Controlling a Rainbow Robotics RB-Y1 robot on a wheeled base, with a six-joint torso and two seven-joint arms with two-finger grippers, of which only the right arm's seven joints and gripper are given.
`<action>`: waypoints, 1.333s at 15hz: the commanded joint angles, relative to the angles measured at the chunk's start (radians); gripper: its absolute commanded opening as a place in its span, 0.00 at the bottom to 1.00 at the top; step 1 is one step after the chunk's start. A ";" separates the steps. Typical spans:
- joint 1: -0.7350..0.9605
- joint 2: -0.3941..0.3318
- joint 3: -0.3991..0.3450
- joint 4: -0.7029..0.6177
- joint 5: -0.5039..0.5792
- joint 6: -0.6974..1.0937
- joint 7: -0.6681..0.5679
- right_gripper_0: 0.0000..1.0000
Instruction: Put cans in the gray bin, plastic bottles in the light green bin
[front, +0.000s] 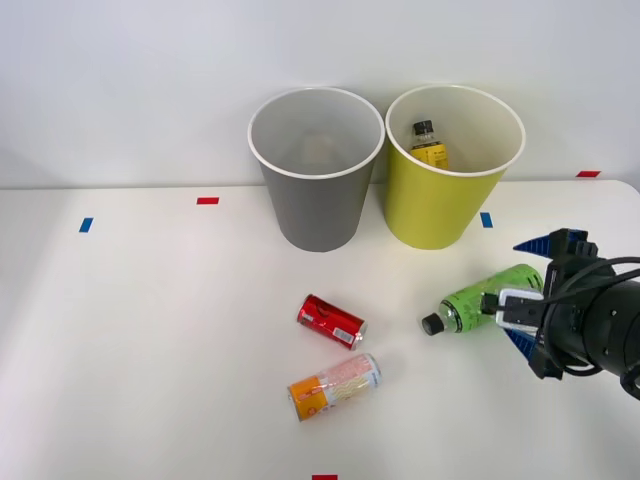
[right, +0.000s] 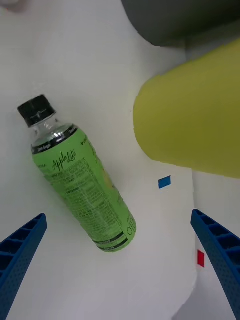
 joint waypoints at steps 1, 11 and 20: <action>-0.043 -0.002 0.002 0.000 -0.022 0.103 0.171 1.00; -0.213 0.058 0.085 0.185 -0.108 0.235 0.339 1.00; -0.254 0.094 0.225 0.188 0.038 0.237 0.339 1.00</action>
